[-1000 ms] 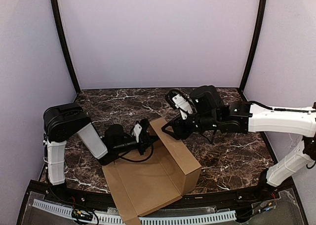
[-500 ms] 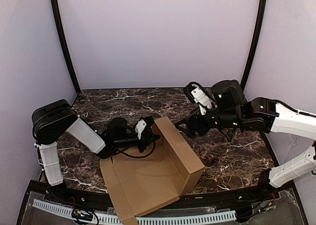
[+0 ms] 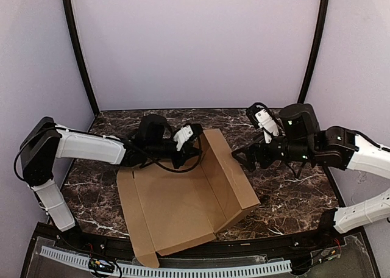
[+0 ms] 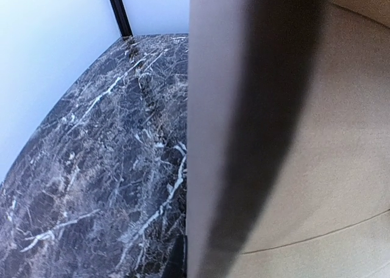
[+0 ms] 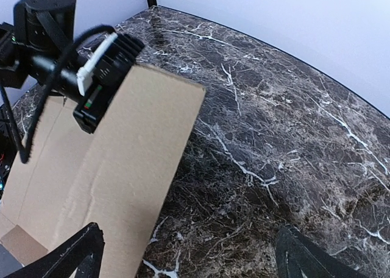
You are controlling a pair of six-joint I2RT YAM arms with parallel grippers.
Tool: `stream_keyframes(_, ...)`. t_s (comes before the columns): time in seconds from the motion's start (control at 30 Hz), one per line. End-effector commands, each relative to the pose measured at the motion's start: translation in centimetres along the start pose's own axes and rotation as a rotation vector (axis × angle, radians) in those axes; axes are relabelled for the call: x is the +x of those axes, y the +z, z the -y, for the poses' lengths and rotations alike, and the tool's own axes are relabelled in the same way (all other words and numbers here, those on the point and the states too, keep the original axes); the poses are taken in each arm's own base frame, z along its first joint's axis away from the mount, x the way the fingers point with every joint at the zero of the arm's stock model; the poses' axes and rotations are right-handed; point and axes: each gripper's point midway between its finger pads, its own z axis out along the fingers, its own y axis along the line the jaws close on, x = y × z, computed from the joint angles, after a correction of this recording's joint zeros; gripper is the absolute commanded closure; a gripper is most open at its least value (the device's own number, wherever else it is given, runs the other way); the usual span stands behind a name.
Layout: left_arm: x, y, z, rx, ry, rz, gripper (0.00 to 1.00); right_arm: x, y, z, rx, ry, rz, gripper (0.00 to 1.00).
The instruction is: Fold the paper box
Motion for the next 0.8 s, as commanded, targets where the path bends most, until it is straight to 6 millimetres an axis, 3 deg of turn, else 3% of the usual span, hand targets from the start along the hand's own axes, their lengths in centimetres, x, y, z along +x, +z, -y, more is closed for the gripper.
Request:
stream_keyframes(0.0,-1.8,-2.7,0.0,0.031,0.13,-0.148,0.99,1.2,0.2,1.7,0.062,0.026,-0.007,0.02)
stream_keyframes(0.03,-1.2,-3.2,0.5,0.062,0.144,-0.206,0.99,1.5,0.3,2.1,0.071,0.036,-0.012,0.02)
stream_keyframes(0.3,-6.6,-7.3,0.0,0.095,0.268,-0.295,0.99,3.4,0.6,4.4,0.171,0.087,-0.015,0.01)
stream_keyframes(0.33,-5.8,-7.6,0.4,0.119,0.26,-0.34,0.99,3.7,0.7,4.6,0.181,0.091,-0.02,0.01)
stream_keyframes(0.37,-6.7,-8.0,0.2,0.12,0.28,-0.336,0.99,3.9,0.7,4.9,0.193,0.095,-0.021,0.01)
stream_keyframes(0.4,-5.8,-8.4,0.6,0.147,0.27,-0.388,0.99,4.1,0.6,5.2,0.21,0.099,-0.02,0.01)
stream_keyframes(0.43,-6.7,-8.7,0.3,0.142,0.295,-0.388,0.99,4.3,0.6,5.6,0.227,0.104,-0.019,0.01)
stream_keyframes(0.53,-4.7,-9.3,0.1,0.162,0.301,-0.527,0.99,5.2,0.4,6.9,0.288,0.131,-0.018,0.01)
stream_keyframes(0.63,-3.6,-9.1,-0.6,0.154,0.319,-0.623,0.99,7.0,0.7,8.2,0.341,0.172,-0.043,0.01)
stream_keyframes(0.77,-2.3,-8.6,-0.7,0.158,0.349,-0.692,0.99,9.0,1.5,8.4,0.344,0.224,-0.079,0.01)
